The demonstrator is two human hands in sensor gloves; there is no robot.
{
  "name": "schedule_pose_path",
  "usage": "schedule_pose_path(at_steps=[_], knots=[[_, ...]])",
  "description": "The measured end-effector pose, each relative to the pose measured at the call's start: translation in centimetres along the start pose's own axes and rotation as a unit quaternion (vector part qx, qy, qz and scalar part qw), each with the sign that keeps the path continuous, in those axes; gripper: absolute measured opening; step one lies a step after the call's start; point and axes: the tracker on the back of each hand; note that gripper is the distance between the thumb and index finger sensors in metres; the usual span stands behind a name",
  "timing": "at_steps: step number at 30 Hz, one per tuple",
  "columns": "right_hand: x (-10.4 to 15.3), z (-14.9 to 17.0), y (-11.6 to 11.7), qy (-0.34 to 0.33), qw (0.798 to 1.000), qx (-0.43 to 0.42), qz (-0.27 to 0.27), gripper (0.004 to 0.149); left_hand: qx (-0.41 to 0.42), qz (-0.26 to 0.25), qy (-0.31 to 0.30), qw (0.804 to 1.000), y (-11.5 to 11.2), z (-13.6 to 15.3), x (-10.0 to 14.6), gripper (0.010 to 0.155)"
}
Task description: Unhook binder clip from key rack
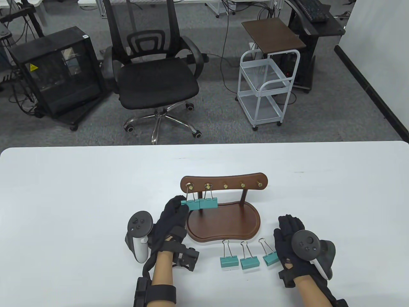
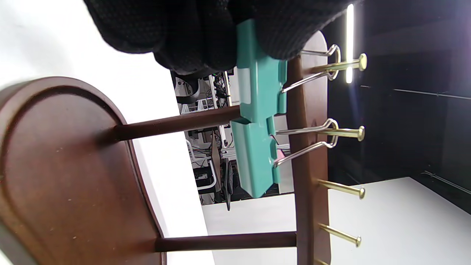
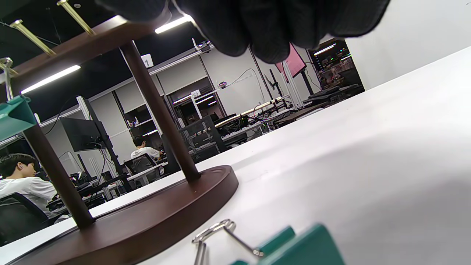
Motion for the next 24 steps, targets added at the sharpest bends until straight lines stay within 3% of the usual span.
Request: schedule_pose_path(at_steps=[24], knots=[[-0.1,0.0,0.0,0.005,1.0,-0.016,0.002,0.058,0.018,-0.015,-0.034,0.999,0.9,-0.5,1.2,0.056]])
Point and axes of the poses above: the tracker on the back of each hand, its own z axis roughly to the little-finger side, its own x axis roughly from the fingertips to the wrist, y = z × x, and after that the axes turned 1 degree about -y, right-handed
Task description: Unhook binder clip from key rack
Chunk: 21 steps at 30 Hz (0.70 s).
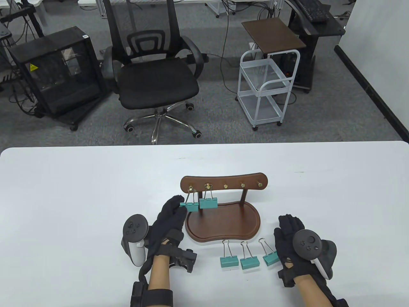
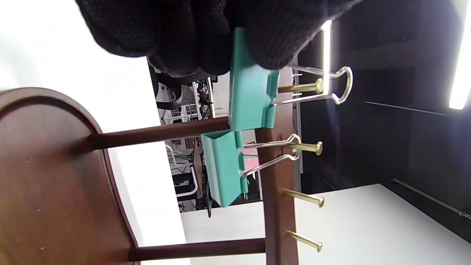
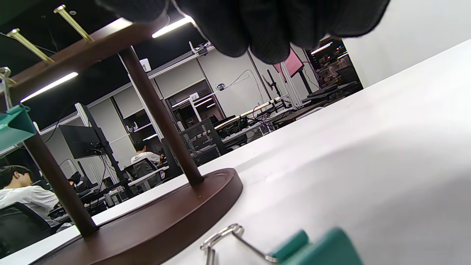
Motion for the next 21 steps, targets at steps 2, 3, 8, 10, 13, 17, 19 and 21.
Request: schedule_pose_path(at_steps=[2,3,8,10,13,17,19,21], knots=[[0.0,-0.1,0.0,-0.004,1.0,0.002,0.001,0.058,-0.007,0.002,-0.006,1.0,0.2,-0.4,0.4,0.055],[-0.1,-0.2,0.0,-0.005,1.0,0.003,0.001,0.058,-0.009,0.004,-0.007,1.0,0.3,-0.5,0.6,0.055],[-0.1,-0.3,0.1,-0.009,1.0,0.006,0.001,0.058,-0.018,0.005,-0.013,1.0,1.4,-1.3,2.3,0.054],[-0.1,-0.3,0.1,-0.01,1.0,0.006,0.002,0.058,-0.022,0.005,-0.012,1.0,1.8,-1.4,3.0,0.054],[-0.1,-0.4,0.0,-0.012,1.0,0.011,0.006,0.058,-0.027,0.005,-0.01,1.0,2.3,-1.1,3.7,0.054],[-0.1,-0.4,0.0,-0.016,1.0,0.016,0.008,0.058,-0.033,0.002,-0.004,0.999,2.5,-0.4,4.0,0.052],[-0.1,-0.4,0.1,-0.016,1.0,0.02,0.007,0.058,-0.051,-0.003,-0.003,0.999,2.6,-0.3,4.1,0.052],[-0.1,-0.4,0.2,-0.017,1.0,0.022,0.005,0.058,-0.066,-0.006,-0.003,0.998,2.7,-0.3,4.1,0.051]])
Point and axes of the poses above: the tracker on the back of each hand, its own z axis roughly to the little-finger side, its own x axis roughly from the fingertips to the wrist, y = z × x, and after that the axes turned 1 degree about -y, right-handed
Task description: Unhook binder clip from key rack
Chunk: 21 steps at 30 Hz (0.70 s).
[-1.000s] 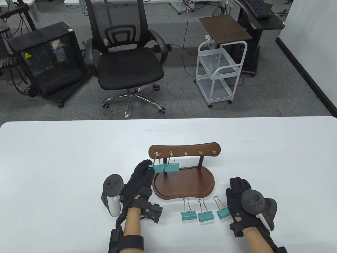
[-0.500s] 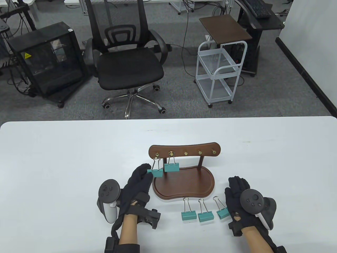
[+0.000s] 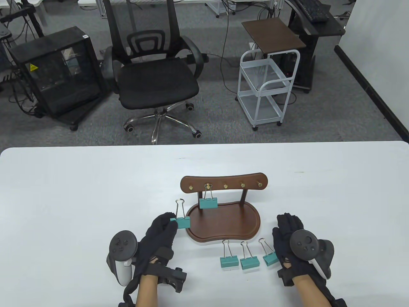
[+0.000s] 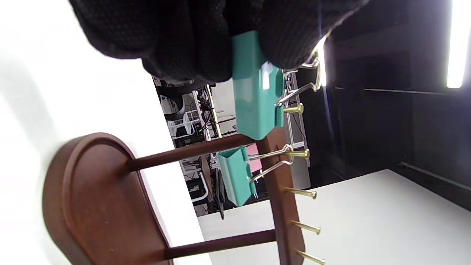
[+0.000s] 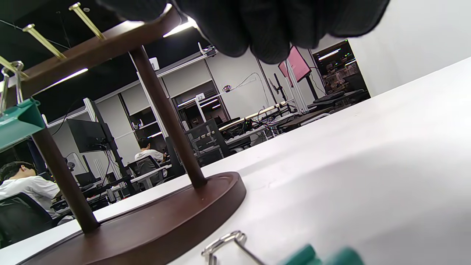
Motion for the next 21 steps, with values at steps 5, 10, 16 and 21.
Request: schedule_pose_path(at_steps=[5,10,16,21], knots=[[0.0,-0.1,0.1,-0.002,1.0,0.004,-0.003,0.058,-0.08,-0.021,0.01,0.997,0.3,0.0,0.3,0.05],[0.0,-0.2,0.2,-0.004,1.0,0.005,-0.004,0.058,-0.204,-0.013,0.049,0.978,0.4,0.3,0.5,0.048],[0.1,-0.4,0.3,-0.007,1.0,0.008,-0.008,0.058,-0.332,0.02,0.085,0.939,-0.2,1.0,0.3,0.047],[0.1,-0.4,0.3,-0.004,1.0,0.004,-0.008,0.058,-0.364,0.041,0.105,0.924,-1.0,1.3,0.0,0.047]])
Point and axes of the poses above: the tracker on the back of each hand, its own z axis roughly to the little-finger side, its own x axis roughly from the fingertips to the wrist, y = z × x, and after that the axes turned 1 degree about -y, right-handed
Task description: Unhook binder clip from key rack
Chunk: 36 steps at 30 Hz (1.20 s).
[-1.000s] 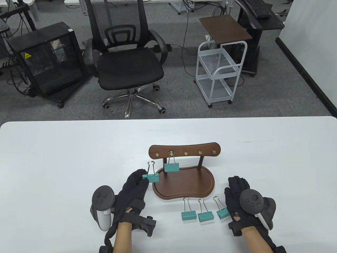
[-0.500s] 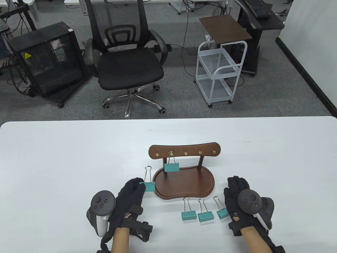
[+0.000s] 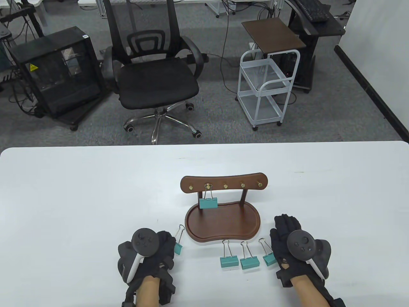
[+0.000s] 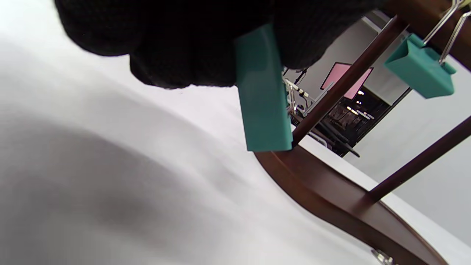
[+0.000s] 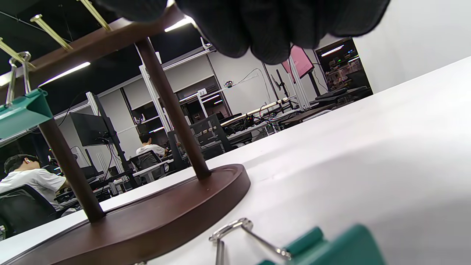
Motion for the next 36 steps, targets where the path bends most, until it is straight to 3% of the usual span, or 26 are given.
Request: schedule_pose_path(at_steps=[16,36], knots=[[-0.1,0.0,-0.1,0.0,1.0,-0.011,0.0,0.058,-0.074,0.05,0.036,0.995,-1.3,-0.3,-0.7,0.046],[0.0,0.0,0.0,0.008,1.0,-0.024,-0.007,0.058,-0.167,-0.004,0.038,0.985,-2.0,-0.6,-0.8,0.046]])
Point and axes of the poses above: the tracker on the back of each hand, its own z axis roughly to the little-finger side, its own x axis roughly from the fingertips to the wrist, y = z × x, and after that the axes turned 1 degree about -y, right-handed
